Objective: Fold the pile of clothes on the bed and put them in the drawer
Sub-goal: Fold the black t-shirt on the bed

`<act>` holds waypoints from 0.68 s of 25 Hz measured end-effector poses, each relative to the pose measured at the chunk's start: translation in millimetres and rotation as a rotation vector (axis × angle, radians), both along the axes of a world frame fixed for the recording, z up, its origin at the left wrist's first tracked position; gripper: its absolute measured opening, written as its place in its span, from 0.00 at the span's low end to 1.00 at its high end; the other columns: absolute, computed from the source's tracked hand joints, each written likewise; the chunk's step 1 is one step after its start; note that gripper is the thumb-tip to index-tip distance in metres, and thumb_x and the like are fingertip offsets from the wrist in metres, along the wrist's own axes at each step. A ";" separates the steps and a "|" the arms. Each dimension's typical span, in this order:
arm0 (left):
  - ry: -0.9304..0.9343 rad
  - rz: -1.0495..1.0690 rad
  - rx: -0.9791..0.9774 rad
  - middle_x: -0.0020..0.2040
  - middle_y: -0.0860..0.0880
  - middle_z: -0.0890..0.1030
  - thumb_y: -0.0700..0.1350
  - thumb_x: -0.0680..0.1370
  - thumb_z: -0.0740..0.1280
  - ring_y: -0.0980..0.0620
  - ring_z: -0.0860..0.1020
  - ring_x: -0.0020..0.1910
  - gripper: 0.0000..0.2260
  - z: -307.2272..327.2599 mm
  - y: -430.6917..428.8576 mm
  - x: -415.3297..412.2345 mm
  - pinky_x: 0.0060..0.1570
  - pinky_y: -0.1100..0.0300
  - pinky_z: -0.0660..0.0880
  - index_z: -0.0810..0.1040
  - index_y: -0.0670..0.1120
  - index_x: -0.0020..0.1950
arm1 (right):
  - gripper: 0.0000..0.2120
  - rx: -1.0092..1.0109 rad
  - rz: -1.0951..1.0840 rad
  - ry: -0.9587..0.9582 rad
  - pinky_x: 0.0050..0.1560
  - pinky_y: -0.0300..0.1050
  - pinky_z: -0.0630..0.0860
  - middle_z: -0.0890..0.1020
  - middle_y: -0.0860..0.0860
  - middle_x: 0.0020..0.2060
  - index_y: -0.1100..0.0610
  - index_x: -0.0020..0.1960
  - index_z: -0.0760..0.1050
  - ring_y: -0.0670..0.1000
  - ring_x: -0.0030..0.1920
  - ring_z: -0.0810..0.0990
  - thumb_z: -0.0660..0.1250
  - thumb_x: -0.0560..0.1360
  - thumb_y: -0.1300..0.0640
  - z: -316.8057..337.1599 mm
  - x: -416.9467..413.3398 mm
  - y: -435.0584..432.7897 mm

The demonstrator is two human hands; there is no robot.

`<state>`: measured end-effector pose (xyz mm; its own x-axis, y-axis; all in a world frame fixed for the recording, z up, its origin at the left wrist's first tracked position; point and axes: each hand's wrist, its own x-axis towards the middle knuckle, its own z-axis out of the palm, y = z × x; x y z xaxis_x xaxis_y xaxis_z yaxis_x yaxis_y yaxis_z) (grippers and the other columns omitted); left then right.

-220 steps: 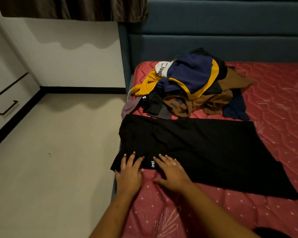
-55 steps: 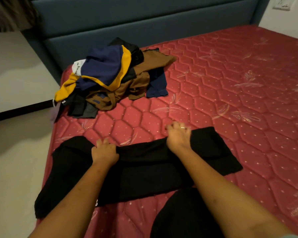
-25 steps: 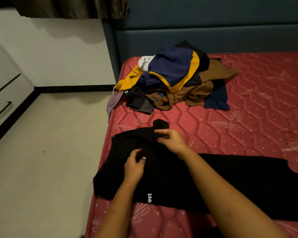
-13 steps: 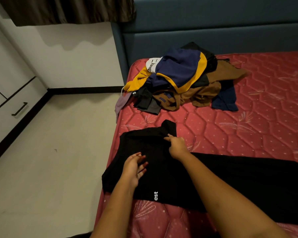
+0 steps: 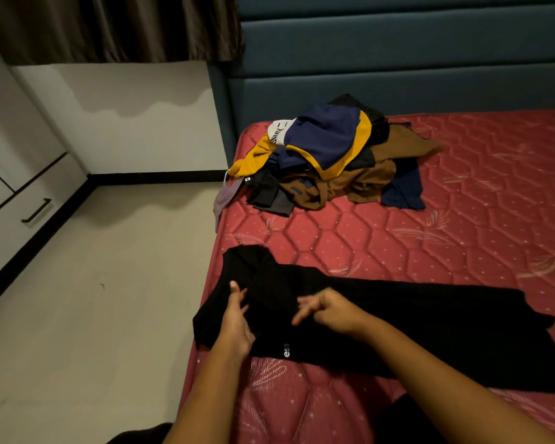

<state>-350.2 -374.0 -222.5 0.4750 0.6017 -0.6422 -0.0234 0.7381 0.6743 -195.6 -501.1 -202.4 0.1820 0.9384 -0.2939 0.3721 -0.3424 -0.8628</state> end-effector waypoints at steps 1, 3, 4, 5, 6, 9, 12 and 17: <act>0.014 -0.012 0.018 0.63 0.47 0.75 0.65 0.78 0.57 0.43 0.72 0.65 0.25 -1.8 -0.1 -6.7 0.62 0.47 0.70 0.69 0.52 0.70 | 0.27 -0.080 0.055 -0.023 0.61 0.24 0.62 0.82 0.56 0.56 0.57 0.46 0.84 0.44 0.67 0.70 0.54 0.64 0.78 -2.2 -1.4 -9.3; 0.097 -0.112 0.133 0.61 0.50 0.76 0.59 0.77 0.64 0.48 0.75 0.60 0.22 -3.8 -5.3 -16.4 0.57 0.53 0.73 0.70 0.50 0.67 | 0.27 -0.121 0.031 -0.071 0.63 0.29 0.65 0.81 0.52 0.58 0.48 0.37 0.81 0.44 0.66 0.72 0.53 0.64 0.77 -4.5 -3.2 -17.6; 0.139 -0.183 0.212 0.59 0.49 0.78 0.54 0.76 0.68 0.49 0.78 0.56 0.22 -7.4 -8.3 -18.6 0.51 0.57 0.76 0.71 0.47 0.67 | 0.28 -0.109 -0.003 -0.106 0.64 0.32 0.68 0.80 0.50 0.59 0.46 0.36 0.79 0.44 0.64 0.74 0.53 0.63 0.76 -4.6 -4.9 -16.9; 0.172 -0.241 0.285 0.56 0.48 0.80 0.49 0.75 0.71 0.50 0.80 0.52 0.21 -10.9 -11.8 -18.6 0.45 0.61 0.77 0.72 0.45 0.66 | 0.28 -0.090 -0.029 -0.150 0.64 0.35 0.70 0.80 0.49 0.60 0.45 0.37 0.78 0.45 0.63 0.75 0.53 0.63 0.76 -5.0 -6.4 -14.1; 0.205 -0.269 0.347 0.53 0.48 0.81 0.43 0.76 0.70 0.51 0.80 0.49 0.18 -14.3 -13.5 -18.0 0.43 0.62 0.78 0.73 0.44 0.65 | 0.29 -0.076 -0.035 -0.198 0.64 0.39 0.71 0.79 0.47 0.60 0.44 0.41 0.79 0.46 0.61 0.77 0.53 0.63 0.75 -5.6 -8.0 -9.2; 0.330 -0.121 0.482 0.57 0.46 0.78 0.39 0.80 0.63 0.47 0.77 0.57 0.15 -17.4 -5.4 -19.8 0.57 0.56 0.75 0.72 0.41 0.68 | 0.32 -0.094 0.035 -0.326 0.65 0.49 0.73 0.76 0.46 0.65 0.44 0.61 0.77 0.49 0.63 0.76 0.56 0.67 0.71 -9.7 -13.2 10.5; 0.580 -0.109 0.556 0.62 0.42 0.77 0.41 0.80 0.62 0.42 0.75 0.61 0.14 -26.2 14.2 -31.3 0.62 0.52 0.72 0.74 0.43 0.66 | 0.31 -0.203 0.159 -0.448 0.72 0.59 0.61 0.63 0.44 0.75 0.38 0.73 0.62 0.51 0.74 0.61 0.62 0.74 0.60 -15.0 -26.6 27.1; 0.732 -0.312 0.642 0.50 0.44 0.81 0.55 0.76 0.68 0.43 0.79 0.53 0.12 -20.2 40.9 -32.5 0.54 0.55 0.74 0.79 0.46 0.46 | 0.28 -0.249 0.184 -0.612 0.70 0.62 0.57 0.58 0.41 0.76 0.36 0.74 0.57 0.53 0.75 0.57 0.63 0.78 0.49 -24.0 -30.2 37.3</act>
